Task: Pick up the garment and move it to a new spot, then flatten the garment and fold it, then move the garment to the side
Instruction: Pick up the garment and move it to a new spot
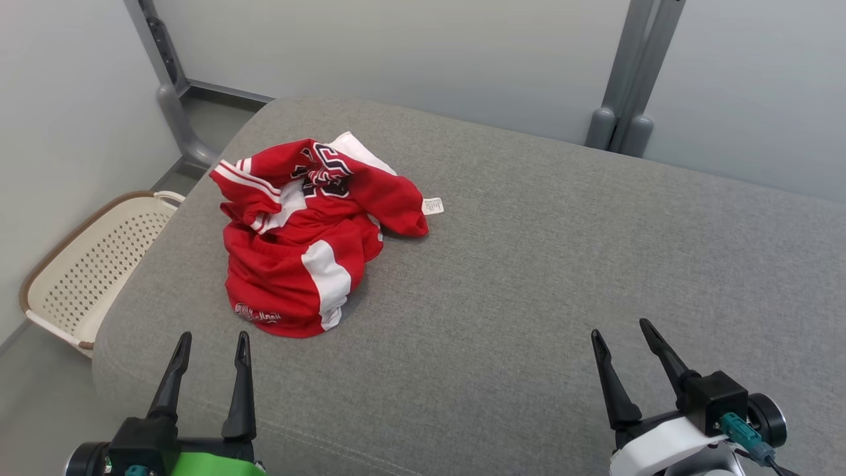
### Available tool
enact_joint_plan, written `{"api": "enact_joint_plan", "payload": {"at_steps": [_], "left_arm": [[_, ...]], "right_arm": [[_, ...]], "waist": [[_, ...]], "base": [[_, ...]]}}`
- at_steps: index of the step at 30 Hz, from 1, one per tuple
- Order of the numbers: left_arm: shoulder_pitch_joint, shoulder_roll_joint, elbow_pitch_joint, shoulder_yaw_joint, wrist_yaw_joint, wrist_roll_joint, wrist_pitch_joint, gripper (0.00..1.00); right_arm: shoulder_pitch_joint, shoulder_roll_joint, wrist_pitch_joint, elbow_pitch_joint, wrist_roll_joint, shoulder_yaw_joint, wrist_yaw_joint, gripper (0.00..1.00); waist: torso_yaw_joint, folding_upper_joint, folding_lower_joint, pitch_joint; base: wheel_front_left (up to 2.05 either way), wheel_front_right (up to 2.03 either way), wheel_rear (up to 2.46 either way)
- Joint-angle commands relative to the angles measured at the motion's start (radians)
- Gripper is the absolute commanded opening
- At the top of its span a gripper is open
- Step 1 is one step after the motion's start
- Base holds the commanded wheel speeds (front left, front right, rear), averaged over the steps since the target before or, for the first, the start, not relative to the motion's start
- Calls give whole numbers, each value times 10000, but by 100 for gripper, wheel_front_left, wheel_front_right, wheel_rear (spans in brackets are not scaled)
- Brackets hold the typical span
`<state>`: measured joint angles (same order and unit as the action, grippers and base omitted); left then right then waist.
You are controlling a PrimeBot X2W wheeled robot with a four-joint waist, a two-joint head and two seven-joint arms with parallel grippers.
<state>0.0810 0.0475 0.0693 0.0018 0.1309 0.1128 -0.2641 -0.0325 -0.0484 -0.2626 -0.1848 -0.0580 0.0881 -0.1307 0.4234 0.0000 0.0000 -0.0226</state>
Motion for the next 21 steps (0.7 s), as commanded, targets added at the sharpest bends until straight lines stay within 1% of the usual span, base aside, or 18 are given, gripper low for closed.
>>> {"api": "enact_joint_plan", "payload": {"at_steps": [1, 7, 12, 16, 21], "left_arm": [[132, 55, -27, 65, -3, -71, -6, 100], [152, 55, -50, 141, -3, -83, -5, 100], [48, 54, -1, 312, -3, -231, -6, 100], [-484, 52, -84, 535, -3, -345, -6, 100], [-1667, 59, -409, 905, -8, -403, -5, 100]], "right_arm": [[-70, -37, -35, -18, -59, 17, -1, 100], [-136, -37, -35, -7, -86, 43, -1, 100], [-100, -40, -35, -30, 46, 86, -1, 100], [132, -40, -35, 32, 361, -14, -1, 100], [576, -43, -35, 158, 1019, -204, 1, 100]], "waist": [[259, 0, 0, -88], [400, 0, 0, -73], [304, 0, 0, 129], [135, 0, 0, 623], [-141, 0, 0, 1716]], "base": [[0, 0, 0], [0, 0, 0], [0, 0, 0], [0, 0, 0], [0, 0, 0]]}}
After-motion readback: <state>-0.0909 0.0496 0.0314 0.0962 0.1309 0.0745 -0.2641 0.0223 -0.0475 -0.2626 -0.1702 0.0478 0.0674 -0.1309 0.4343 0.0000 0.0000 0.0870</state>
